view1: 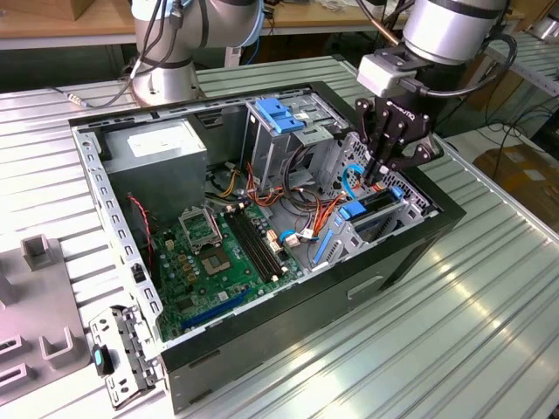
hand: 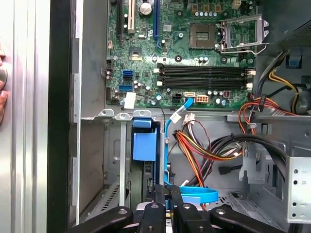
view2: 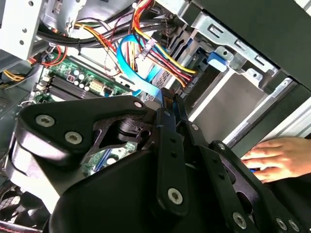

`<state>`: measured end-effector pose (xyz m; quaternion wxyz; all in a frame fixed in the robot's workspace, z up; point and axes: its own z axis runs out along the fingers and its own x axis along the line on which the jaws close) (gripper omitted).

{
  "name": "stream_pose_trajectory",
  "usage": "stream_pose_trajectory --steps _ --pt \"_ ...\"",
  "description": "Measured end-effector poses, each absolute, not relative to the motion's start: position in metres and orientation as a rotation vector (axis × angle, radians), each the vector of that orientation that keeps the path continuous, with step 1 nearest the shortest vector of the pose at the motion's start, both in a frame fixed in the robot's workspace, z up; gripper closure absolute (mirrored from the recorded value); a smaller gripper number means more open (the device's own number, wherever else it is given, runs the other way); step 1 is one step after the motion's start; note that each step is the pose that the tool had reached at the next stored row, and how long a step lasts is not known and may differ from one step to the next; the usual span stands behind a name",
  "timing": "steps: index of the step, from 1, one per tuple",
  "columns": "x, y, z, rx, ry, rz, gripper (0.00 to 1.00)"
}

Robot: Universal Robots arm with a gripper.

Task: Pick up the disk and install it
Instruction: 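Insert the second disk wire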

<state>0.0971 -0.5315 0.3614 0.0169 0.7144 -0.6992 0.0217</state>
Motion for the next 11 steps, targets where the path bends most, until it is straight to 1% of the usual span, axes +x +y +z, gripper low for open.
stream_pose_trajectory --steps 11 --pt "0.0883 -0.5419 0.3549 2.238 -2.185 0.100 0.84"
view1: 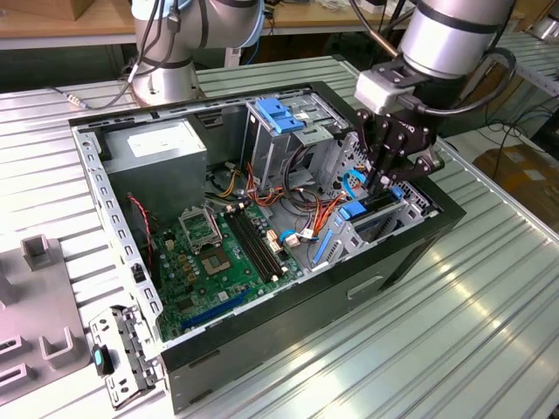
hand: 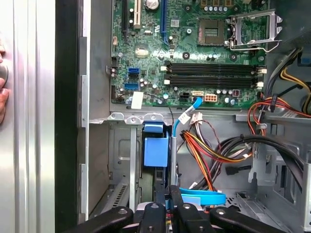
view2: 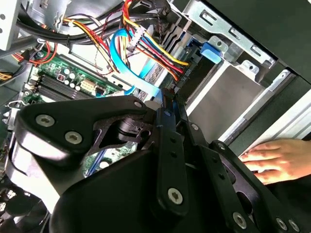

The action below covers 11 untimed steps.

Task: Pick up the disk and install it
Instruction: 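Insert the second disk wire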

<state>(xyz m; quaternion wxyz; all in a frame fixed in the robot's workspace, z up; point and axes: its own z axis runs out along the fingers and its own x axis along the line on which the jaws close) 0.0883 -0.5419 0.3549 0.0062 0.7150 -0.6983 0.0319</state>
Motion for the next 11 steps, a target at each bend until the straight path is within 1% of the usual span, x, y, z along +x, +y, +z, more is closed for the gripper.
stream_pose_trajectory --steps 6,11 --pt "0.0879 -0.5448 0.3534 2.248 -2.197 0.111 0.84" --pt "0.0873 -0.5498 0.3529 2.263 -2.214 0.083 0.84"
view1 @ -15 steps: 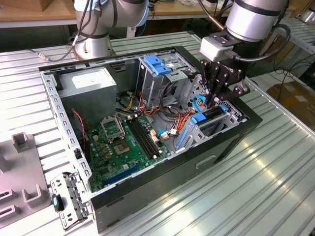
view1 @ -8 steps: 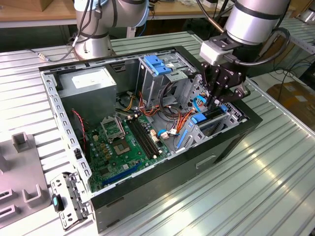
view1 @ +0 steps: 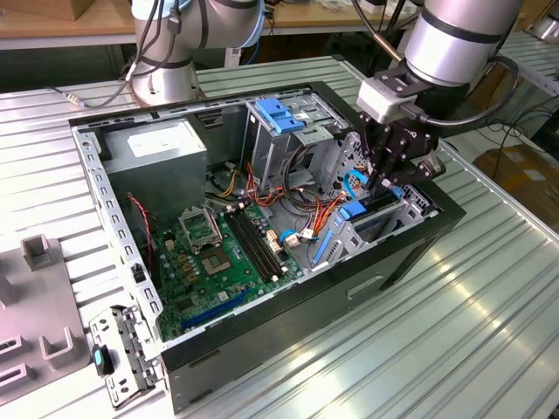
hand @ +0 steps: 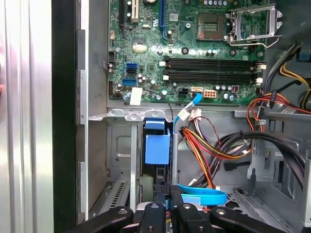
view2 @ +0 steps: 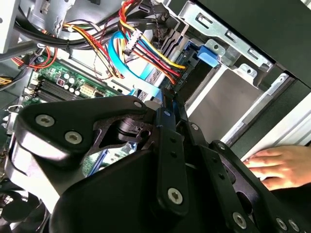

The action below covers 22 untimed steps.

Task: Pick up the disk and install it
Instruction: 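Insert the second disk wire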

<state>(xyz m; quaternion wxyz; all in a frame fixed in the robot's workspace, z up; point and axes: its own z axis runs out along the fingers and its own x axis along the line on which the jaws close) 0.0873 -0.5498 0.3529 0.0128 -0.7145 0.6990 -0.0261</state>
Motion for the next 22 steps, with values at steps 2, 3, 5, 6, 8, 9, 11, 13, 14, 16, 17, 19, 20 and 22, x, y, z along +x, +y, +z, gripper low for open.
stream_pose_trajectory --steps 2,3,5,6,8,9,11,13,14,16,17,19,20,22 --pt "0.0872 -0.5523 0.3528 -2.223 2.175 -0.073 0.84" --pt "0.0872 -0.5544 0.3527 -2.219 2.172 -0.066 0.84" --pt "0.0873 -0.5562 0.3526 -2.216 2.169 -0.058 0.84" --pt "0.0873 -0.5578 0.3526 -2.212 2.165 -0.050 0.84" --pt "0.0873 -0.5585 0.3524 -2.209 2.163 -0.044 0.84" --pt "0.0873 -0.5585 0.3525 -2.208 2.162 -0.042 0.84" --pt "0.0873 -0.5585 0.3523 -2.208 2.162 -0.042 0.84" --pt "0.0873 -0.5588 0.3522 -2.208 2.162 -0.041 0.84" --pt "0.0873 -0.5590 0.3521 -2.207 2.162 -0.041 0.84" --pt "0.0873 -0.5590 0.3516 -2.207 2.161 -0.039 0.84" --pt "0.0873 -0.5591 0.3514 -2.206 2.161 -0.036 0.84" --pt "0.0873 -0.5591 0.3509 -2.202 2.157 -0.023 0.84" --pt "0.0873 -0.5591 0.3508 -2.200 2.156 -0.016 0.84" --pt "0.0873 -0.5597 0.3506 -2.196 2.155 -0.007 0.84"
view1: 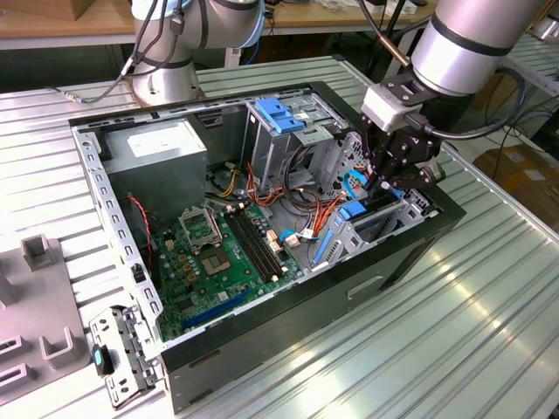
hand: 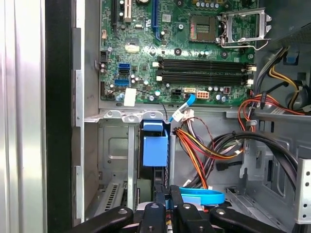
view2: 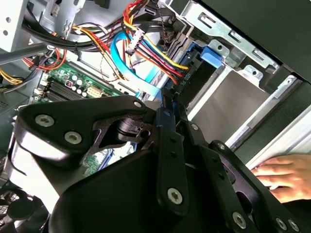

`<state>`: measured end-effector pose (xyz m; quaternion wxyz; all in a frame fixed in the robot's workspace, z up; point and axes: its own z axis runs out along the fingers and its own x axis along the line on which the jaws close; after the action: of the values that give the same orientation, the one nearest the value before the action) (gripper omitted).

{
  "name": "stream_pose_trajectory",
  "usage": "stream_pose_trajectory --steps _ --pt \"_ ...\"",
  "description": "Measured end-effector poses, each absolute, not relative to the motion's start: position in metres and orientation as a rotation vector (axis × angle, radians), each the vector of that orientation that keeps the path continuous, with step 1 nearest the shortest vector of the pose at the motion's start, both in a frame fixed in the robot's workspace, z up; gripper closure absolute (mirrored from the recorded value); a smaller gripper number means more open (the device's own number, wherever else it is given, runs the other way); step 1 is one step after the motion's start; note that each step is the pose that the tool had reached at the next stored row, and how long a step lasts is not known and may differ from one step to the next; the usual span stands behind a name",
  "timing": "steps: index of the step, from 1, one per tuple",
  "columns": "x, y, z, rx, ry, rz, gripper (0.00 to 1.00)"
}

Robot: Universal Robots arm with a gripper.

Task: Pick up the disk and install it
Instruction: 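Insert the second disk wire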

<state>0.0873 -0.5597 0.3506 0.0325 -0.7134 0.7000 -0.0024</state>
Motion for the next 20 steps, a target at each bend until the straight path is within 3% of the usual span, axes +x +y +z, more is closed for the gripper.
stream_pose_trajectory --steps 20 --pt "0.0891 -0.5657 0.3467 -2.177 2.155 0.021 0.84"
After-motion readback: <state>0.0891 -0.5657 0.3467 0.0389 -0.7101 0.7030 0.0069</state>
